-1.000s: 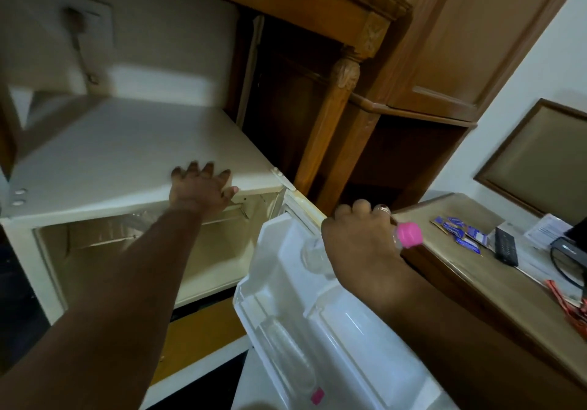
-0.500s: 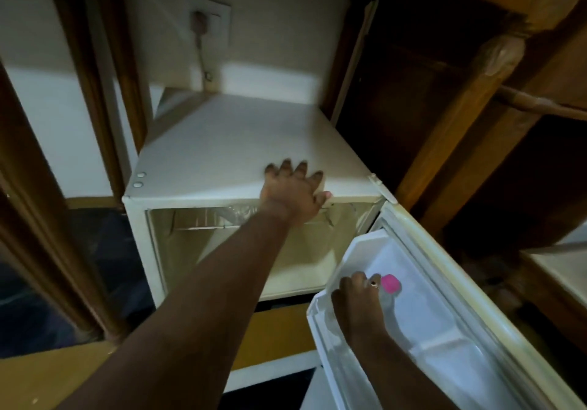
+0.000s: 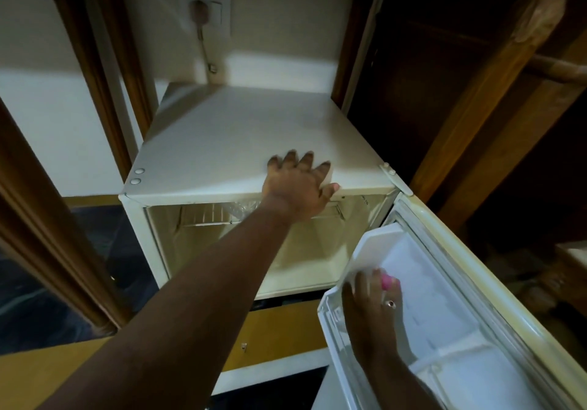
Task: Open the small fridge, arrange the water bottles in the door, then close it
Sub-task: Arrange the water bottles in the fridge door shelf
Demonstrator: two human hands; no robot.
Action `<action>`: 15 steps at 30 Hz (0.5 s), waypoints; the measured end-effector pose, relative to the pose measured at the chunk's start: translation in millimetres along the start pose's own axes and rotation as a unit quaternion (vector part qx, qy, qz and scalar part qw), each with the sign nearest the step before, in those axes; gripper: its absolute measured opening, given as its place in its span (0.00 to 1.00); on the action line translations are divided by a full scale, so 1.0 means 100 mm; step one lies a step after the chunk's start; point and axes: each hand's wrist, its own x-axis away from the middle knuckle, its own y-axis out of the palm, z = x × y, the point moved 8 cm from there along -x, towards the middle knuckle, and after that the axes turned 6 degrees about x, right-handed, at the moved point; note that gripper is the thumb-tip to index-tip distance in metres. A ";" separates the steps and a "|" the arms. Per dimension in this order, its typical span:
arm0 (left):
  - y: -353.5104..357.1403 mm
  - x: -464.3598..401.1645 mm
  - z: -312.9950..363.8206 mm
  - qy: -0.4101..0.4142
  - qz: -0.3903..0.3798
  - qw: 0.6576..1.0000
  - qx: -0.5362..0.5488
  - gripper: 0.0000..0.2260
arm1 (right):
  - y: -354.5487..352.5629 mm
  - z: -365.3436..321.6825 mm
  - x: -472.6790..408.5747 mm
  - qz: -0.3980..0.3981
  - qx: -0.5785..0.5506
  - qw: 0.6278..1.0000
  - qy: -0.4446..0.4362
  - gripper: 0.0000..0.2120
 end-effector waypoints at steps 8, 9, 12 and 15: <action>0.01 0.00 -0.01 0.001 -0.005 1.000 -0.004 0.31 | 0.06 0.30 0.22 0.033 -0.439 0.861 0.253 0.33; 0.01 0.00 -0.01 0.001 -0.003 1.000 -0.006 0.31 | 0.07 0.29 0.22 0.024 -0.465 0.850 0.247 0.32; 0.01 -0.01 -0.01 0.001 -0.004 1.000 -0.011 0.31 | 0.09 0.33 0.23 0.033 -0.495 0.835 0.238 0.31; 0.01 0.00 -0.01 0.000 -0.006 1.000 -0.012 0.31 | 0.09 0.34 0.20 0.022 -0.482 0.846 0.226 0.27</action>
